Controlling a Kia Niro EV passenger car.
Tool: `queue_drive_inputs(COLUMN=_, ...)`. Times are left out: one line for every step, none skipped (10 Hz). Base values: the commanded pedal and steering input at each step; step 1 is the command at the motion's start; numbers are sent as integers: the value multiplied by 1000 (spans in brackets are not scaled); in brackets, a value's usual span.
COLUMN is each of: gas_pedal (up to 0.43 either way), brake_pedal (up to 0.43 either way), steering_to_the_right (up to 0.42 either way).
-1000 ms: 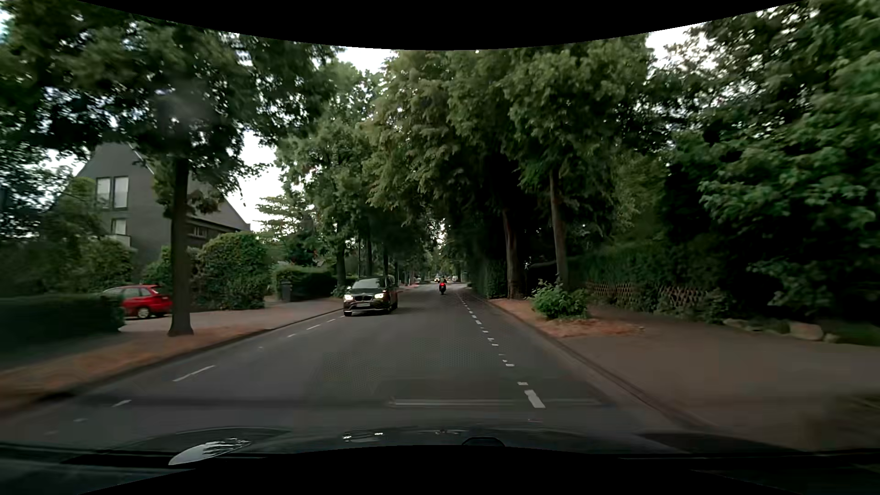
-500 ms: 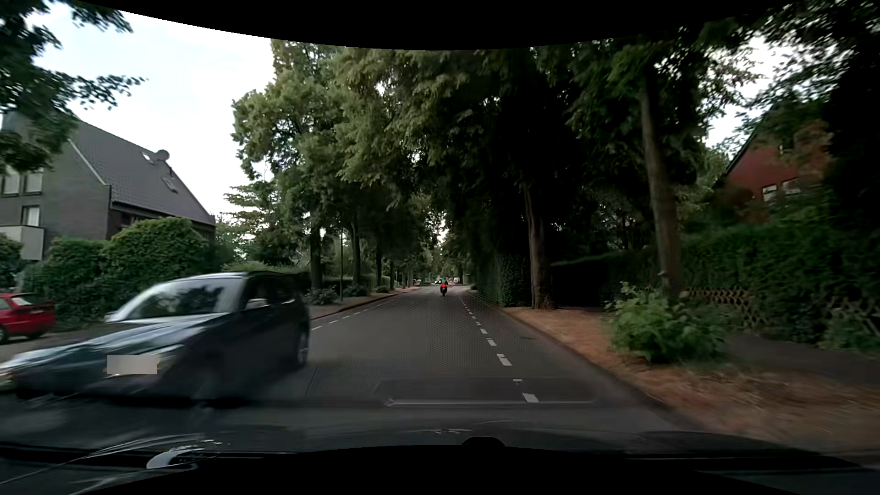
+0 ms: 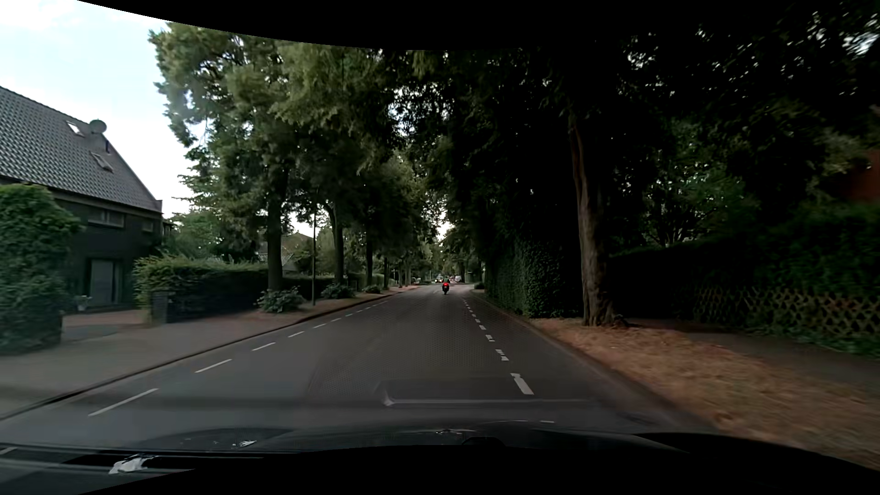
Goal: Follow the waypoints while adhering to traffic rules and regulations
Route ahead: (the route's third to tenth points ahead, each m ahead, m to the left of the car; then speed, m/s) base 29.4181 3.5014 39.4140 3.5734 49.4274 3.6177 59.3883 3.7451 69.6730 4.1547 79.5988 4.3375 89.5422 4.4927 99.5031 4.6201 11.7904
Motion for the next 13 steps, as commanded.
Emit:
queue_drive_inputs(gas_pedal=157, brake_pedal=0, steering_to_the_right=-3)
queue_drive_inputs(gas_pedal=157, brake_pedal=0, steering_to_the_right=-3)
queue_drive_inputs(gas_pedal=157, brake_pedal=0, steering_to_the_right=-3)
queue_drive_inputs(gas_pedal=157, brake_pedal=0, steering_to_the_right=-3)
queue_drive_inputs(gas_pedal=157, brake_pedal=0, steering_to_the_right=-4)
queue_drive_inputs(gas_pedal=157, brake_pedal=0, steering_to_the_right=-1)
queue_drive_inputs(gas_pedal=157, brake_pedal=0, steering_to_the_right=-3)
queue_drive_inputs(gas_pedal=157, brake_pedal=0, steering_to_the_right=-5)
queue_drive_inputs(gas_pedal=157, brake_pedal=0, steering_to_the_right=-5)
queue_drive_inputs(gas_pedal=157, brake_pedal=0, steering_to_the_right=-6)
queue_drive_inputs(gas_pedal=157, brake_pedal=0, steering_to_the_right=-6)
queue_drive_inputs(gas_pedal=157, brake_pedal=0, steering_to_the_right=-7)
queue_drive_inputs(gas_pedal=157, brake_pedal=0, steering_to_the_right=-8)
